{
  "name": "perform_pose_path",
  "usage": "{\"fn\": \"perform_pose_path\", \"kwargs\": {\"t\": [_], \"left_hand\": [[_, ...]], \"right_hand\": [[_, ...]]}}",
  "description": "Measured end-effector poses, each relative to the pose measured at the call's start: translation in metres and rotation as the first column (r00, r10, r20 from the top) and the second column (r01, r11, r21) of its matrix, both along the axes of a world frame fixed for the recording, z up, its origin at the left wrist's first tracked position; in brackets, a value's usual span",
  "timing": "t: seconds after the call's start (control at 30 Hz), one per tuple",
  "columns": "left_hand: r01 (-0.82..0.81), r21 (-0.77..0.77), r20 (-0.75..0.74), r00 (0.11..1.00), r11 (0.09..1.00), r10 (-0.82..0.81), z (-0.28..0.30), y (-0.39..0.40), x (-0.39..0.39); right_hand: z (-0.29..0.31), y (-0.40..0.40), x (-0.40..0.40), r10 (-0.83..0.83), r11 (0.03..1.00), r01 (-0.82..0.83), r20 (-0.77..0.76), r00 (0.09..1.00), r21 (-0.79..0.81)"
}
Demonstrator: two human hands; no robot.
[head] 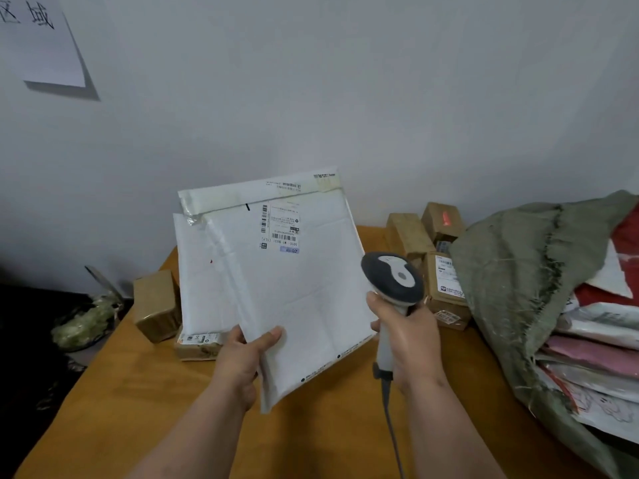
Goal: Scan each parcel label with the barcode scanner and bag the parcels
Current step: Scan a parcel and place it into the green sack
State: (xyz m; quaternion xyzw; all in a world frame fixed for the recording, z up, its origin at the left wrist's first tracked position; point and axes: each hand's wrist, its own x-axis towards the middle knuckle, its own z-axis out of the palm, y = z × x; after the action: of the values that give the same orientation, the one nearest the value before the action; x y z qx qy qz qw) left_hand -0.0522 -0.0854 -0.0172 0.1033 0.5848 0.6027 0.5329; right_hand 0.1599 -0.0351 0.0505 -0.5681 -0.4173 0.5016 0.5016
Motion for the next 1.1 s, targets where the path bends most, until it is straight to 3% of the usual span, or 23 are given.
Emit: {"fn": "perform_pose_path", "kwargs": {"t": [0.3,1.1], "left_hand": [[0.051,0.033,-0.014,0.999,0.998,-0.05,-0.008,0.002,-0.002],[0.049,0.073,-0.026,0.999,0.996,-0.047,-0.008,-0.001,0.027]], "right_hand": [[0.018,-0.01,-0.022,0.236,0.971,-0.239,-0.082,0.968,-0.02],[0.023,-0.017,-0.001,0.318,0.947,-0.322,-0.102,0.943,-0.021]]}}
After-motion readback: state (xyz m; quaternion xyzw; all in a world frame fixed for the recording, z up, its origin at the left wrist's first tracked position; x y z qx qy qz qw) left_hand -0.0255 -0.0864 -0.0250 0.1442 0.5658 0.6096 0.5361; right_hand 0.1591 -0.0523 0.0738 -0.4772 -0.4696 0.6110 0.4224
